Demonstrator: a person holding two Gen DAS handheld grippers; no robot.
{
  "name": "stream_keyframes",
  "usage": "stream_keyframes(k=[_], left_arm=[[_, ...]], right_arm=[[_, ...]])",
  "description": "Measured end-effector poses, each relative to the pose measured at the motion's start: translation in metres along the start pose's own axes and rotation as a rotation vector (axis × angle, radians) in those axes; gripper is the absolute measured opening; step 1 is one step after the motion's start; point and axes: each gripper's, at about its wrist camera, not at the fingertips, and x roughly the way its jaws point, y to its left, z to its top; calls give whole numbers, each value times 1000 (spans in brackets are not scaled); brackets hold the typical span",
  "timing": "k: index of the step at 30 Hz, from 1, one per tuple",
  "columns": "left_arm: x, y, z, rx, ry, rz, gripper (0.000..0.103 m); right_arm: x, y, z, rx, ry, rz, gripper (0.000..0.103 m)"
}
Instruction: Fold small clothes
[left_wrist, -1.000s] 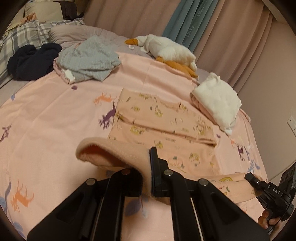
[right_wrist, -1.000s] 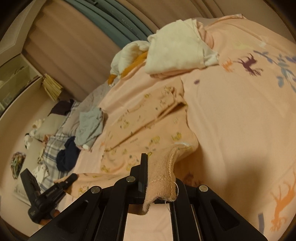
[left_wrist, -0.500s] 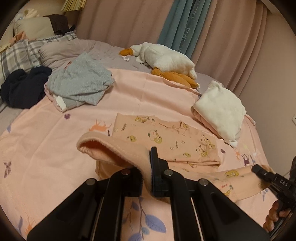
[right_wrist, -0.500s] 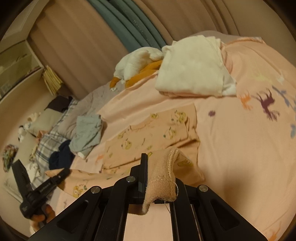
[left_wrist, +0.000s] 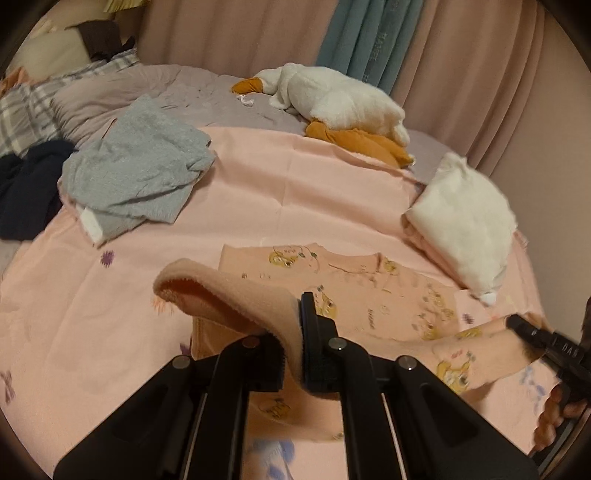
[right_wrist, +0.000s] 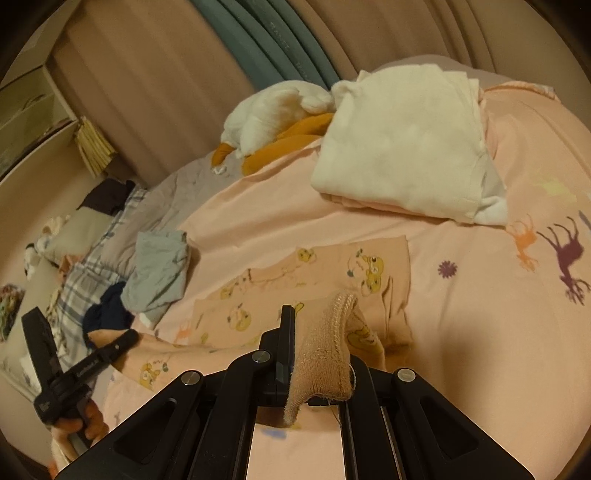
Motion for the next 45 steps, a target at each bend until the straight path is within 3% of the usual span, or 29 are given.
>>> stream_keyframes(k=[4,12,18,21,22,23,25,26,27,28,32,36,39,41,45], left_arm=[[46,2,11,-9,74,5,7],[134,6,33,-5,132,89,7],[182,28,43,-161,210,94,12],[193,30,58,-143,246,116,26],[191,31,64,-151,235,124,36],[184,34,72,-167,206,136,44],[160,42,86,-216,101,137,83],[147,47,90,-232,41,130,87],[137,50,92,-234,3,132,87],[128,52,92,-222,-9,152,87],[119,48,79,-113,87,182,87],[120,38,43,-100,189,16,87],[147,19,31,-127,275,-86,87],[166,6,29,-148,302,-123,86],[204,3,48,-203,224,-45,85]], right_arm=[[32,-7,15,8,40,-32,5],[113,-18,40,-18,138,-141,5],[148,-31,48,22,165,-175,5],[159,-37,54,75,191,-167,7],[159,-40,59,98,186,-152,9],[156,-41,64,118,175,-149,16],[144,-40,72,126,128,-127,33],[134,-37,75,108,95,-120,46],[121,-32,77,72,53,-124,57],[112,-28,78,39,23,-136,60],[71,-18,74,-30,-14,-140,61],[56,-23,60,44,44,-23,61],[89,-17,52,86,148,104,61],[117,-8,45,100,207,130,61],[176,0,45,132,243,128,61]])
